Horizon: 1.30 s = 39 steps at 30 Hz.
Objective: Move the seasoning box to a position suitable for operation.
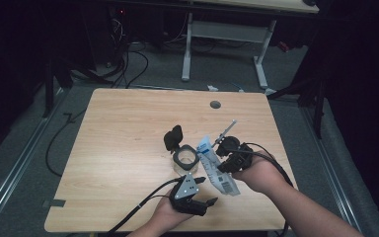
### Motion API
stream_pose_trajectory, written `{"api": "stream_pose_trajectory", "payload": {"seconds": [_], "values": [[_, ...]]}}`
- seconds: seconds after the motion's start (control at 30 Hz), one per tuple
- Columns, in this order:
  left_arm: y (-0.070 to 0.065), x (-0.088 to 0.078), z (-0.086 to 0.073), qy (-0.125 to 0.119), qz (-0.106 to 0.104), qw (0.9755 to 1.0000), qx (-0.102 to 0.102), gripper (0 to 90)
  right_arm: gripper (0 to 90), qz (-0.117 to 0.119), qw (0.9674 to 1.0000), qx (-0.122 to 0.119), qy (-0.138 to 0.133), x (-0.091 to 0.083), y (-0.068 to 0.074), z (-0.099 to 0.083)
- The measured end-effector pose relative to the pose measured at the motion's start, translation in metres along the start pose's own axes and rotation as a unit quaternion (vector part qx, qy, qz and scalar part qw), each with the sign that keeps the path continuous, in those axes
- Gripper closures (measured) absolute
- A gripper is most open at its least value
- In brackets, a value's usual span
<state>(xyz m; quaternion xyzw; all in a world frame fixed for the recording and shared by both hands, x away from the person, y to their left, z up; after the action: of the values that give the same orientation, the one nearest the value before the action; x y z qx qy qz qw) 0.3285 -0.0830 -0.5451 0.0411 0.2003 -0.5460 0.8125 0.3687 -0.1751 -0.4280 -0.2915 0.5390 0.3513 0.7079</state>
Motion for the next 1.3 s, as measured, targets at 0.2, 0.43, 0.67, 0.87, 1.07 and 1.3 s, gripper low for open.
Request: {"api": "stream_pose_trajectory", "payload": {"seconds": [0.2, 0.43, 0.67, 0.87, 1.07, 1.3], "values": [[-0.003, 0.005, 0.002, 0.001, -0.006, 1.0, -0.001, 23.1, 89.9, 0.007, 1.0, -0.003, -0.002, 0.002, 0.008, 0.005], [-0.004, 0.004, 0.005, -0.005, -0.003, 1.0, 0.002, 23.1, 89.9, 0.013, 0.9998, -0.009, -0.009, 0.003, 0.012, 0.013], [-0.004, 0.004, 0.006, -0.013, 0.002, 0.9999, 0.001, 22.2, 89.9, 0.018, 0.9996, -0.011, -0.016, 0.001, 0.018, 0.021], [-0.003, 0.006, 0.006, -0.011, 0.01, 0.9999, -0.003, 24.8, 89.9, 0.022, 0.9995, -0.014, -0.016, 0.002, 0.02, 0.023], [-0.005, 0.003, 0.004, -0.01, 0.018, 0.9997, 0.011, 37.9, 89.9, 0.021, 0.9996, -0.011, -0.015, 0.005, 0.018, 0.022], [-0.007, -0.001, 0.004, -0.006, 0.026, 0.9994, 0.022, 45.4, 89.9, 0.023, 0.9996, -0.006, -0.012, 0.007, 0.016, 0.022]]}}
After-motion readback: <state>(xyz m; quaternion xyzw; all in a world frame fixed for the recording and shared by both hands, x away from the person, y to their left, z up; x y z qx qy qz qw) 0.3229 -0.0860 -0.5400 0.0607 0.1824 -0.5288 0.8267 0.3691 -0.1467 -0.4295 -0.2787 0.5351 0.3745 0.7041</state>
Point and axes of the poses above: each handheld gripper's, and its own axes: x roughly forward along the jaws, z roughly out of its top, y roughly to its left, the point moved 7 cm from there along x, roughly forward along the jaws, and after that the axes turned 5 degrees about -x, right-handed, at the moved point
